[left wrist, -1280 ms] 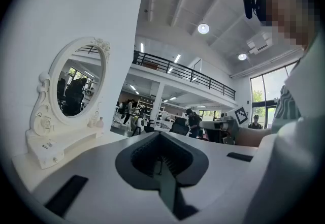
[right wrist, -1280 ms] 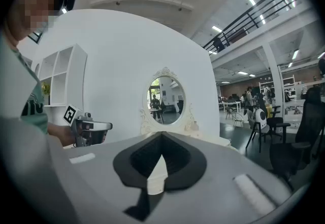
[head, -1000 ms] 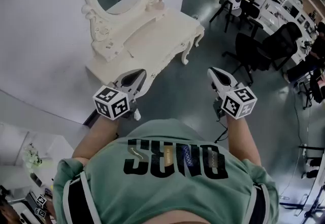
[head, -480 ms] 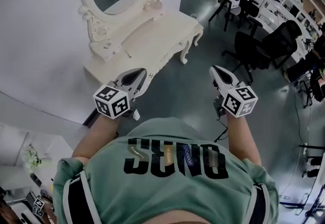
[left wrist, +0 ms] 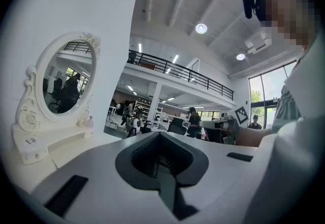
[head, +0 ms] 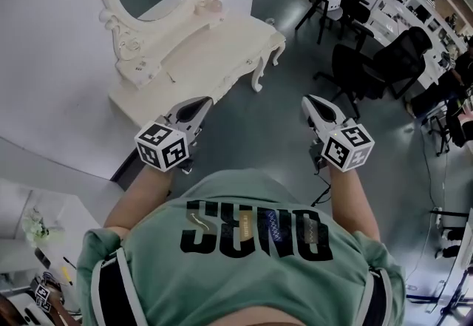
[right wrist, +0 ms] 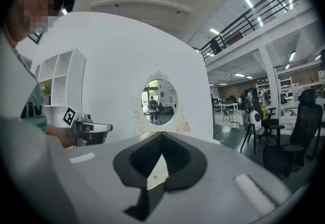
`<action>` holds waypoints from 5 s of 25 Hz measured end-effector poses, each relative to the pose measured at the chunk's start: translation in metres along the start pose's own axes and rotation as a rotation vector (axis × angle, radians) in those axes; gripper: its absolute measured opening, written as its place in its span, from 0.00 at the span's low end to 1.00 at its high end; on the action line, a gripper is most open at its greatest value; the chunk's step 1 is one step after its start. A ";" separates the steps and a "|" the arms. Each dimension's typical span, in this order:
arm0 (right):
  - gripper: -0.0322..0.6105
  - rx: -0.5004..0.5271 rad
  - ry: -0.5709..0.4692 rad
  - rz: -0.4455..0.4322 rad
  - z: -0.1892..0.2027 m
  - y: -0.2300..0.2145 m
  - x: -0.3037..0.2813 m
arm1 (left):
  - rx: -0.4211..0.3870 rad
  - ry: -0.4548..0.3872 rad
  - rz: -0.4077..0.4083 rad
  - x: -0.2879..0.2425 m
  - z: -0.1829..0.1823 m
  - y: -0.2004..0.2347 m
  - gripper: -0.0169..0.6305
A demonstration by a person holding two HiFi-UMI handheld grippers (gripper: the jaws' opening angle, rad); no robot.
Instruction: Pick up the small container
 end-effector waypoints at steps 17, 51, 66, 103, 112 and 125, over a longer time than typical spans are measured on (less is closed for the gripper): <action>0.06 -0.055 0.049 -0.001 0.012 -0.066 -0.069 | 0.040 0.059 0.046 -0.075 0.034 0.045 0.02; 0.06 0.003 0.061 -0.127 -0.132 -0.268 -0.349 | 0.054 0.064 -0.038 -0.339 0.009 0.270 0.03; 0.06 -0.028 0.067 -0.127 -0.151 -0.304 -0.434 | 0.040 0.068 -0.106 -0.376 0.009 0.367 0.03; 0.06 0.016 0.139 -0.254 -0.075 -0.312 -0.678 | 0.001 0.265 -0.274 -0.490 0.158 0.561 0.47; 0.06 -0.041 0.154 -0.257 -0.047 -0.324 -0.699 | -0.005 0.328 -0.283 -0.510 0.189 0.581 0.49; 0.06 -0.087 0.172 -0.259 -0.025 -0.338 -0.704 | -0.042 0.327 -0.306 -0.542 0.196 0.589 0.49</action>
Point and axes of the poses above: the fingertips, and each gripper's own axes: x backward along the fingers, y to its left, z out of its underside, the point moved 2 cm from there along x, backward along the fingers, and after that the axes turned 15 degrees about -x, right-handed, at the moved point
